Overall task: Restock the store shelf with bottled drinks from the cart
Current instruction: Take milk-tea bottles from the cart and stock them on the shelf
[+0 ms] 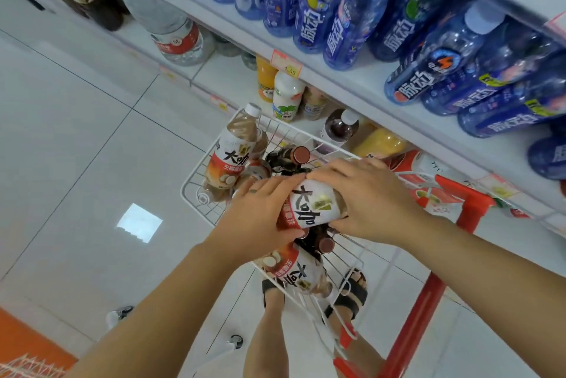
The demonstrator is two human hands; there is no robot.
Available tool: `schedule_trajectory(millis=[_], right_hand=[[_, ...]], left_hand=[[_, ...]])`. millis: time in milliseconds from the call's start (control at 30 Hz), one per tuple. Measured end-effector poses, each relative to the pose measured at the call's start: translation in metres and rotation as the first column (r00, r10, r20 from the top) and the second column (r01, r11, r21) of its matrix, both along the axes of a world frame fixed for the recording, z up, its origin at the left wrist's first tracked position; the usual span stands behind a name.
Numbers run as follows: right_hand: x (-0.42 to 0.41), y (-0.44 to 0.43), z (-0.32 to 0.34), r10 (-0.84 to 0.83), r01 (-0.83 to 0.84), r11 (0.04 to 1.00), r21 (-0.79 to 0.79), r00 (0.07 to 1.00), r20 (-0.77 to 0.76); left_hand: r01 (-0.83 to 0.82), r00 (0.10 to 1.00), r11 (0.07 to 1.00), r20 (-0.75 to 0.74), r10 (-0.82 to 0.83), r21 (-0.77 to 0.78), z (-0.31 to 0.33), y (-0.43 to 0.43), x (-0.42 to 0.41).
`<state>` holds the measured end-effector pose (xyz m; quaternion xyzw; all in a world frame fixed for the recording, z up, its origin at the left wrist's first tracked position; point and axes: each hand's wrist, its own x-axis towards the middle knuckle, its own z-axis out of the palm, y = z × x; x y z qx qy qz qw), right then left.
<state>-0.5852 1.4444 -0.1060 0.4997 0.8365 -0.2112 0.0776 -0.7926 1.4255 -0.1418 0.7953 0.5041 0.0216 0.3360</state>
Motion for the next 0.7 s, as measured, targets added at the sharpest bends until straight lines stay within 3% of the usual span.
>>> schedule_trajectory(millis=[67,133,233,300,400,467,533,700], right_hand=[[-0.008,0.01,0.01,0.119,-0.118,0.989,0.089,0.993,-0.001],[-0.013,0.011,0.01,0.135,-0.127,0.982,0.142,0.99,-0.05],[-0.018,-0.007,-0.001,-0.104,0.14,0.984,0.109,0.951,-0.29],[-0.022,-0.027,-0.015,-0.338,0.359,0.933,-0.019,0.857,-0.39],[-0.031,-0.063,-0.048,-0.524,0.409,0.829,-0.382,0.807,-0.271],[-0.043,-0.077,-0.068,-0.456,0.327,0.798,-0.507,0.877,-0.151],[-0.059,-0.077,-0.082,-0.362,0.271,0.819,-0.507,0.928,-0.09],[-0.094,-0.052,-0.106,-0.098,0.107,0.885,-0.454,0.994,0.043]], left_hand=[[-0.062,0.996,0.994,0.065,0.068,-0.095,0.008,0.006,-0.005],[-0.132,0.983,0.986,0.115,0.143,-0.098,0.013,0.005,-0.013],[-0.289,0.95,0.953,0.096,0.297,-0.087,0.01,-0.008,-0.031],[-0.423,0.892,0.89,0.092,0.442,-0.172,0.004,-0.019,-0.045],[-0.605,0.748,0.751,0.135,0.65,-0.264,-0.003,-0.033,-0.063],[-0.687,0.65,0.665,0.161,0.742,-0.293,-0.007,-0.04,-0.074],[-0.732,0.592,0.605,0.146,0.792,-0.314,-0.012,-0.047,-0.084],[-0.765,0.558,0.559,0.104,0.824,-0.32,-0.026,-0.059,-0.101]])
